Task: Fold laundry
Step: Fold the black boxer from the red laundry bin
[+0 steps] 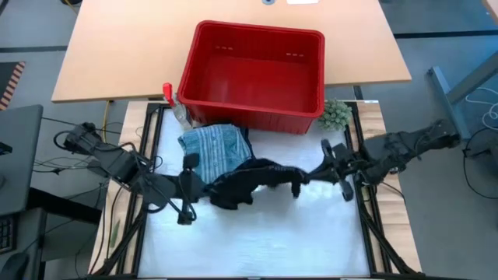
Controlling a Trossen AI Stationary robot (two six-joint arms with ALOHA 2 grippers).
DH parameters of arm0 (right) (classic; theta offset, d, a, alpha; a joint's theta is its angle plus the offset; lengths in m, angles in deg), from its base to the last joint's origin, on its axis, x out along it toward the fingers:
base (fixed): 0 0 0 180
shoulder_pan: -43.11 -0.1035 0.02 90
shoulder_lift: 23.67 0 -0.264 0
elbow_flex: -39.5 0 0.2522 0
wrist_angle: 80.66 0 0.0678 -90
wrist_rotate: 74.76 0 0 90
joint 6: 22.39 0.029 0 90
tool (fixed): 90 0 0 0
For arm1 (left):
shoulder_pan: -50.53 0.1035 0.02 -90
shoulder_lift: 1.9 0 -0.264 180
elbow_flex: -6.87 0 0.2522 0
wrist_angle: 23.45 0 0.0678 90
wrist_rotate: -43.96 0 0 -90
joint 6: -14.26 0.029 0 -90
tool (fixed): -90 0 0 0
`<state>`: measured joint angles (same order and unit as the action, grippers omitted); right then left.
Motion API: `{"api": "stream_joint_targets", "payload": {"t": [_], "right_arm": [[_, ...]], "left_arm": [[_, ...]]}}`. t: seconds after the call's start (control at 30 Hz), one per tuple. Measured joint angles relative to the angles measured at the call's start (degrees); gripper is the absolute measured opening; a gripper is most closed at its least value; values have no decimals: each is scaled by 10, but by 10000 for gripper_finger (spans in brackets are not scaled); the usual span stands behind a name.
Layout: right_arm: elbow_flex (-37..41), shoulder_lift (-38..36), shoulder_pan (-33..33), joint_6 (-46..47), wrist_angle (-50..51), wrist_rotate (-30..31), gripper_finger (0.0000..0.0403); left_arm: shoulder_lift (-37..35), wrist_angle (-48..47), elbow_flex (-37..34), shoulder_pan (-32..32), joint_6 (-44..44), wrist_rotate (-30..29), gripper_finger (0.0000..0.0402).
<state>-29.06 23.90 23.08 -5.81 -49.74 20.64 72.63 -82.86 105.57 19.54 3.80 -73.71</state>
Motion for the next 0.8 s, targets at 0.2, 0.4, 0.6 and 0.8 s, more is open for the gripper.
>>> {"api": "stream_joint_targets", "payload": {"t": [0.2,0.4,0.6,0.8], "right_arm": [[0,101,-101,173,-15,133,23],[1,243,-117,299,-143,132,23],[0,334,-109,325,-303,112,23],[-25,396,-103,301,-347,124,23]], "left_arm": [[68,13,0,22,-205,127,0],[156,123,0,59,-252,334,0],[185,133,0,104,-273,390,0],[185,131,0,135,-271,412,0]]}}
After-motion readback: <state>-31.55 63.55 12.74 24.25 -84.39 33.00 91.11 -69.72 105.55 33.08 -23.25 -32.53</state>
